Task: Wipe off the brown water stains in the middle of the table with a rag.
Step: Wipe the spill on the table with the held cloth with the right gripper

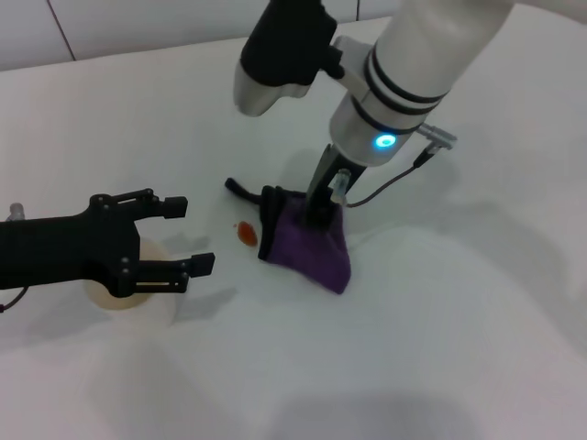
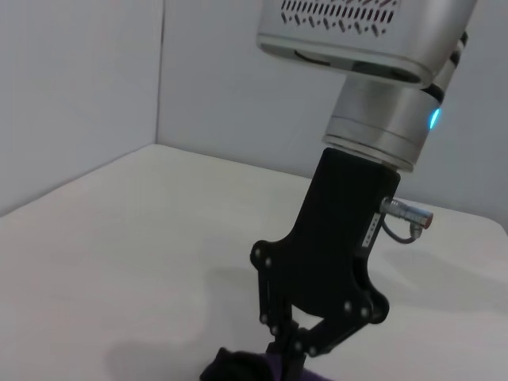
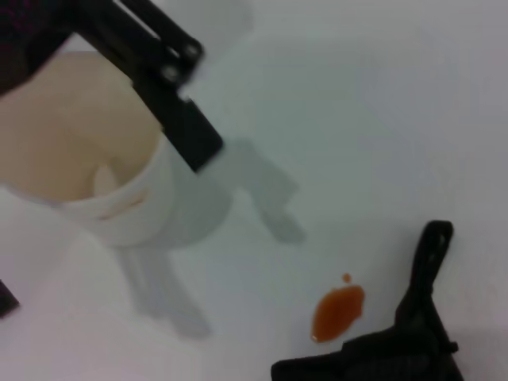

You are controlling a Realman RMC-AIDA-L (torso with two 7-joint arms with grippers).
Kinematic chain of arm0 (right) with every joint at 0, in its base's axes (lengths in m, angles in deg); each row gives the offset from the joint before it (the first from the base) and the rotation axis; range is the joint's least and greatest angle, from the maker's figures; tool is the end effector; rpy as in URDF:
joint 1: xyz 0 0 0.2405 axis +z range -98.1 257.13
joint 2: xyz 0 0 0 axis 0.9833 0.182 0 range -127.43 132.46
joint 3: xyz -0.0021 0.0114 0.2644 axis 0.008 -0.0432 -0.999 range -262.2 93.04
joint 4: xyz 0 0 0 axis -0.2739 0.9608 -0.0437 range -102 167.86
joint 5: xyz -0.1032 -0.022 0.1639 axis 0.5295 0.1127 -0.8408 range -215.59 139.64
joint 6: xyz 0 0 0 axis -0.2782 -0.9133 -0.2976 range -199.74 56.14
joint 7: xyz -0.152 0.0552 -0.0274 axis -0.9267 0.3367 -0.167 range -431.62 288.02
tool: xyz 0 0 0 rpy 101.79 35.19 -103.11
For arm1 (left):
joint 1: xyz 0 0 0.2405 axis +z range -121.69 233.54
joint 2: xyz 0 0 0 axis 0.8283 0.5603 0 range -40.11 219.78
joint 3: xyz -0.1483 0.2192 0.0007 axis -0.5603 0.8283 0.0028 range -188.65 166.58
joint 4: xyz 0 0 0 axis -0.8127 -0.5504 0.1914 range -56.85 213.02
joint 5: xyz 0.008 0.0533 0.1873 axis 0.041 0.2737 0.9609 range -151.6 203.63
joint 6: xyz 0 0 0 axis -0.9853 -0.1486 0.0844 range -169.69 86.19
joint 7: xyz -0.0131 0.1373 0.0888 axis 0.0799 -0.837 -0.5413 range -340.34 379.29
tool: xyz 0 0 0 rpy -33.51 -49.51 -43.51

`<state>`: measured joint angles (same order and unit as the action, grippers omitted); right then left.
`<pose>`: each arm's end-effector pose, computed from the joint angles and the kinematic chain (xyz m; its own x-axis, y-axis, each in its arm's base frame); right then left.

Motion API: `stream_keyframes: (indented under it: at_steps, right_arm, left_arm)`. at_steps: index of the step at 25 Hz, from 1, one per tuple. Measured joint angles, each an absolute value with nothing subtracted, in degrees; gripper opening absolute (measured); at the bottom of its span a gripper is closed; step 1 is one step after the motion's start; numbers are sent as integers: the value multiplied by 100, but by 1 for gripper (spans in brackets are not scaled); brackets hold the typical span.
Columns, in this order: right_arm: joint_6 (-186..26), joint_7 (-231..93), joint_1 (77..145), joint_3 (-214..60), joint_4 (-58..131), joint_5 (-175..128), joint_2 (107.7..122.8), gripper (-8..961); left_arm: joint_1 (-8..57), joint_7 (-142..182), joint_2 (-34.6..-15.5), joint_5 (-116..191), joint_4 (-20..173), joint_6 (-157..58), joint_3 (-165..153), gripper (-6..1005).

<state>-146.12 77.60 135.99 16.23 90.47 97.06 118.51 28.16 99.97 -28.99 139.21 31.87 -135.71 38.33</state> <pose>0.1102 0.3808 -0.0956 0.8623 -0.3760 0.3392 -0.2816 -0.9128 -0.2959 -0.2387 0.3118 -0.0206 0.8739 0.2567 0.4128 0.3175 -0.9444 -0.0850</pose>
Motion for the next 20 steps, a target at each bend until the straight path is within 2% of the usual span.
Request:
stream_keyframes:
  at_steps: [20]
  right_arm:
    - [-13591,7743,14445,3045,8282,8800,11871,31]
  left_arm:
    - [2702,9929,-2926,13856,3364,-13519,4064,888]
